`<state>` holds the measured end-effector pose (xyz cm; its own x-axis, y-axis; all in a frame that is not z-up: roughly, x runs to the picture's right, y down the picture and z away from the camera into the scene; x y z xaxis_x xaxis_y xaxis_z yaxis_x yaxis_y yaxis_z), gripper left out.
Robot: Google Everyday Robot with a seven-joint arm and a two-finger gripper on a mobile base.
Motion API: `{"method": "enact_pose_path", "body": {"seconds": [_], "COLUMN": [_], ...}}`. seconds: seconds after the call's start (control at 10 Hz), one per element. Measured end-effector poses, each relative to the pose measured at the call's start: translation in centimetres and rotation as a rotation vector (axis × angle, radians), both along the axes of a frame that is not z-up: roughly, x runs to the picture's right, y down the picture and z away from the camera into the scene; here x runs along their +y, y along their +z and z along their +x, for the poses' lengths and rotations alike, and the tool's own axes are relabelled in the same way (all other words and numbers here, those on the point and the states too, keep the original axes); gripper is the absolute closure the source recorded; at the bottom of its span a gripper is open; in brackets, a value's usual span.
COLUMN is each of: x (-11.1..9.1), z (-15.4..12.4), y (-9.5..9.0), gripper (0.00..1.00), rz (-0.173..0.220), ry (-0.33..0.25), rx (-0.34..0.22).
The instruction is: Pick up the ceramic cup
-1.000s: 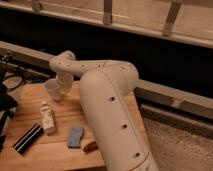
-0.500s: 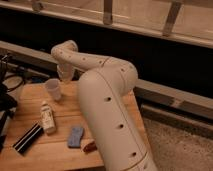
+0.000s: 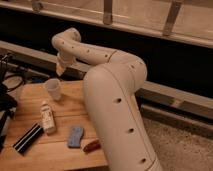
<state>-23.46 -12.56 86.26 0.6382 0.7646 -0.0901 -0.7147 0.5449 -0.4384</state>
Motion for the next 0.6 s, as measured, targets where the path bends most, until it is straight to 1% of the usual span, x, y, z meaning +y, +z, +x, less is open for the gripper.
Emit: {"method": "enact_pose_path", "body": {"seconds": [0.2,0.3,0.5,0.6], "x": [1.0,1.5,3.7,4.5], "z": [-3.6,-4.0,-5.9,-6.9], "y": [0.5,1.7,4.1,4.8], "gripper": [0.20,0.20,0.20,0.20], "rz": [-0.028,-0.041,-0.093,-0.111], "ry": [-0.040,-0.053,-0.081,-0.089], "rx": [-0.061,-0.074,-0.123,-0.143]}}
